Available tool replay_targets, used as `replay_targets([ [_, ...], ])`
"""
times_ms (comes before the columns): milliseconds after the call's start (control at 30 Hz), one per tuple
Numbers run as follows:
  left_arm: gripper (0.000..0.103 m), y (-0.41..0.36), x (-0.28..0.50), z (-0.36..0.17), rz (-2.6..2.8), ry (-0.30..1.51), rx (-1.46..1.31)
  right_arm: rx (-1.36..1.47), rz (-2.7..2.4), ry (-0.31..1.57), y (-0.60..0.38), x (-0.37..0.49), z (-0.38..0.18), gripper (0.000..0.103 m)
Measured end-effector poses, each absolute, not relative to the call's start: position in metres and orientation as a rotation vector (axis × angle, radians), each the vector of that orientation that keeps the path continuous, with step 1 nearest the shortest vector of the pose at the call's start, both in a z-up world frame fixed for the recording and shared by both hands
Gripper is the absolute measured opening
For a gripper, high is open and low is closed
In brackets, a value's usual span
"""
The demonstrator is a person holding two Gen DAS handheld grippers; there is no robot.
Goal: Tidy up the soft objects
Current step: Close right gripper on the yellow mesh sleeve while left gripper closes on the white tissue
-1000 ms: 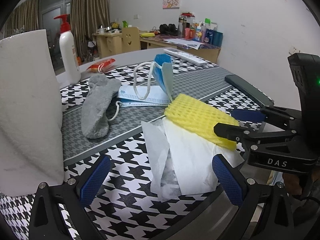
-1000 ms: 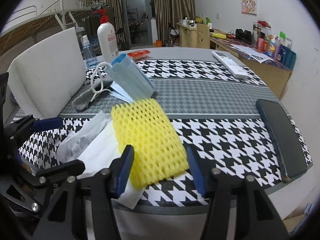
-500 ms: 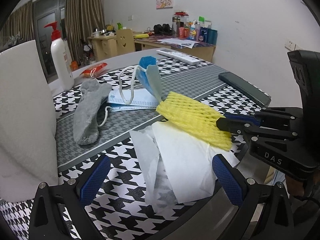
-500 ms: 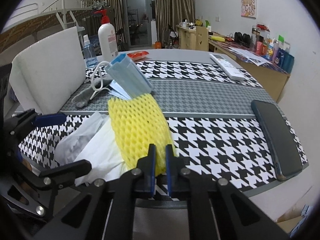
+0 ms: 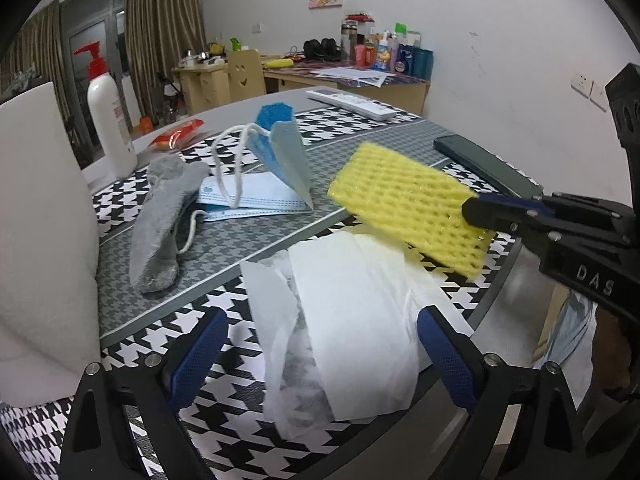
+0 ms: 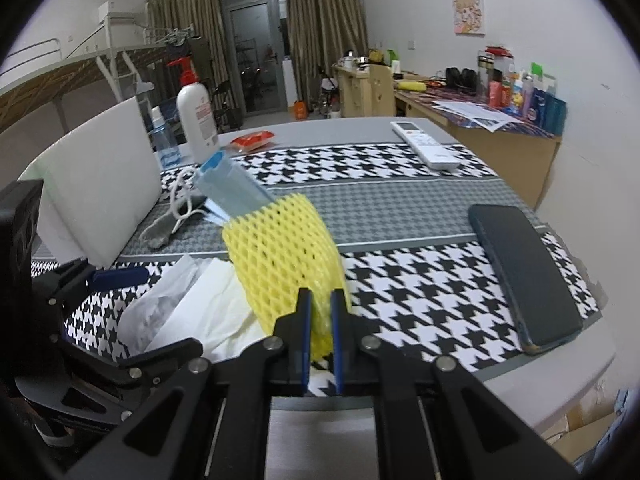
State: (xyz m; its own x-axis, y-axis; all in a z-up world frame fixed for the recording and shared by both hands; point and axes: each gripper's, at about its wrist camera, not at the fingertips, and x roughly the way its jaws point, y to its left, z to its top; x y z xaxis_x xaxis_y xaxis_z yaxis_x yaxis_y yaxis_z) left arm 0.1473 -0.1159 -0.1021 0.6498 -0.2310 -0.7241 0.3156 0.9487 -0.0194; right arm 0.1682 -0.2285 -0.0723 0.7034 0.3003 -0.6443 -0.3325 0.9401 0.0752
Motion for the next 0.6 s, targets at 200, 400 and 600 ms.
replay_targets([
  [200, 0.082, -0.125, 0.152, -0.108, -0.306, 0.831, 0.139, -0.034, 0.331, 0.692, -0.239, 0.166, -0.070, 0.012],
  [400, 0.070, -0.131, 0.156, -0.109, -0.305, 0.849, 0.146, -0.011, 0.312, 0.692, -0.249, 0.166, -0.071, 0.012],
  [600, 0.039, -0.141, 0.157, -0.107, -0.325, 0.846, 0.158, 0.005, 0.304, 0.680, -0.256, 0.163, -0.069, 0.012],
])
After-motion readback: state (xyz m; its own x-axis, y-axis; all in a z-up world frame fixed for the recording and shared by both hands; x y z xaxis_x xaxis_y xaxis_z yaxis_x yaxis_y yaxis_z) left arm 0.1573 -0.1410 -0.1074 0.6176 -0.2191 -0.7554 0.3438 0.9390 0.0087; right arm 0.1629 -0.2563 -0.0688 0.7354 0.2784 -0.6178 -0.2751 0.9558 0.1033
